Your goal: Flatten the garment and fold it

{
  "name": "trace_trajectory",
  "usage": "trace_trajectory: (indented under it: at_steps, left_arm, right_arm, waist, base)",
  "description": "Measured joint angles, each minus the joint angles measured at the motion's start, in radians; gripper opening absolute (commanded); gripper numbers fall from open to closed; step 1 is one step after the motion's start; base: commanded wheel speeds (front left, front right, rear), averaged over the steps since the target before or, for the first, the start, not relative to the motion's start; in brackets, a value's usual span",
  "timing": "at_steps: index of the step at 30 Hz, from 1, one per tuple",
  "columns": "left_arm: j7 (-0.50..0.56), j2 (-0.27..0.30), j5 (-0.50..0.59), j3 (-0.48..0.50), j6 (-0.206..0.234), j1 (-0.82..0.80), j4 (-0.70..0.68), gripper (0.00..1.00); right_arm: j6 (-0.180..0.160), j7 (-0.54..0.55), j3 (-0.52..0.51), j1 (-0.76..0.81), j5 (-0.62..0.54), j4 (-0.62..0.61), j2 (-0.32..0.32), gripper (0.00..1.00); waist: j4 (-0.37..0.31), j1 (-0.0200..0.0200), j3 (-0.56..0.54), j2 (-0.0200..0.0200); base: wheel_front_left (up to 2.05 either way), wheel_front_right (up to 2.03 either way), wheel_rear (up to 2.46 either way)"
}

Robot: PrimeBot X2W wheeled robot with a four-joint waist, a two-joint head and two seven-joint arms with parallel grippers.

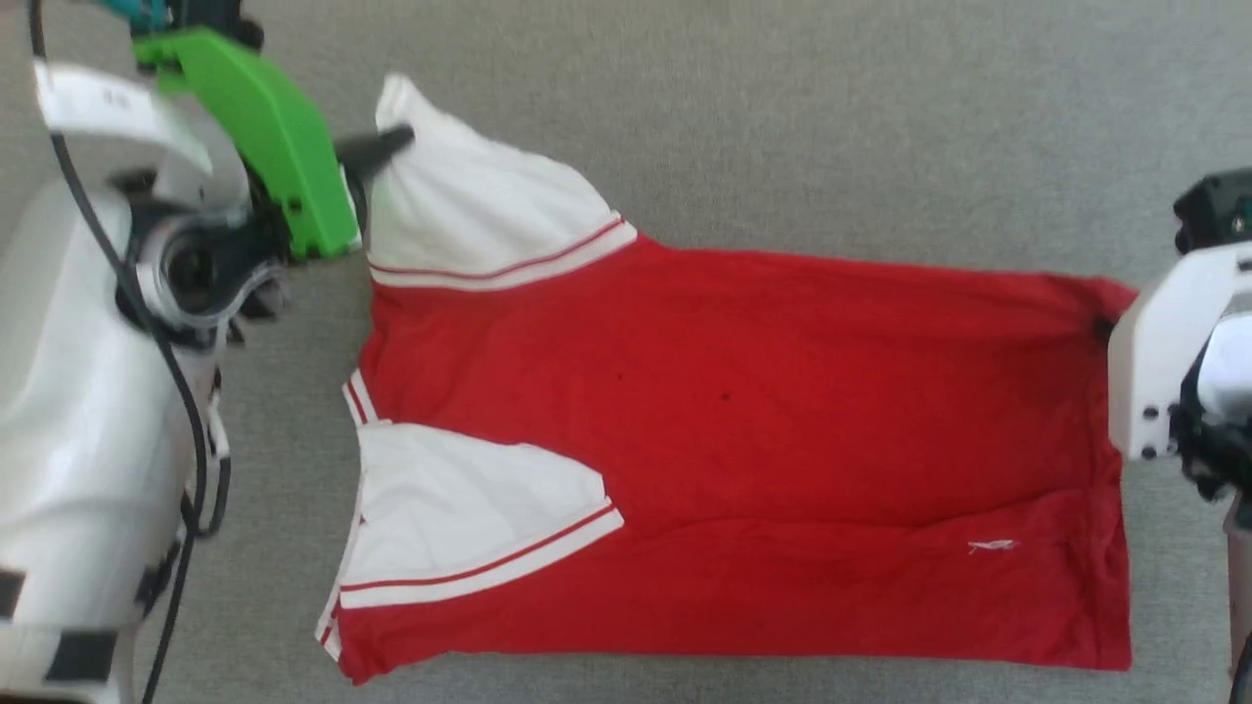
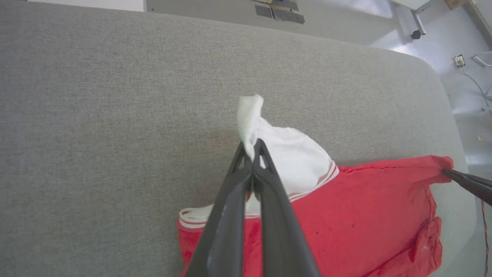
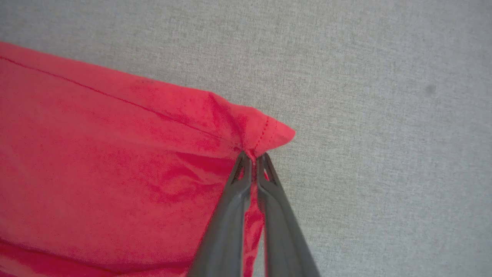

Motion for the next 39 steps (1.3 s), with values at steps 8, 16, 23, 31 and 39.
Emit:
trace_trajectory:
  at_steps: [8,16,23,31,39]
  left_arm:
    - [-0.046,0.023,-0.046,0.04,0.055,0.25,-0.205,0.0]
    - [-0.124,0.025,-0.094,0.093,0.126,0.511,-0.359,0.0]
    - [-0.21,-0.002,-0.151,0.161,0.166,0.714,-0.42,0.0]
    - [-0.247,-0.042,-0.187,0.182,0.19,0.847,-0.375,0.0]
    - [-0.251,-0.051,-0.198,0.181,0.205,0.881,-0.289,0.0]
  right_arm:
    - [0.0,-0.055,-0.027,0.118,0.023,0.034,0.015,0.0]
    - [0.0,-0.091,-0.061,0.207,0.035,0.058,0.041,0.0]
    - [0.0,-0.107,-0.068,0.267,0.036,0.073,0.066,0.0]
    - [0.0,-0.135,-0.081,0.301,0.035,0.117,0.079,0.0]
    - [0.0,-0.161,-0.096,0.332,0.032,0.162,0.095,0.0]
  waist:
    - [0.012,0.0,-0.12,0.0]
    - [0.028,-0.0001,-0.204,0.0]
    - [0.03,-0.0001,-0.23,0.0]
    - [0.02,-0.0001,-0.231,0.0]
    - [0.013,-0.0001,-0.227,0.0]
  base:
    - [0.0,0.0,0.0]
    - [0.0,0.0,0.0]
    - [0.0,0.0,0.0]
    - [0.0,0.0,0.0]
    - [0.0,0.0,0.0]
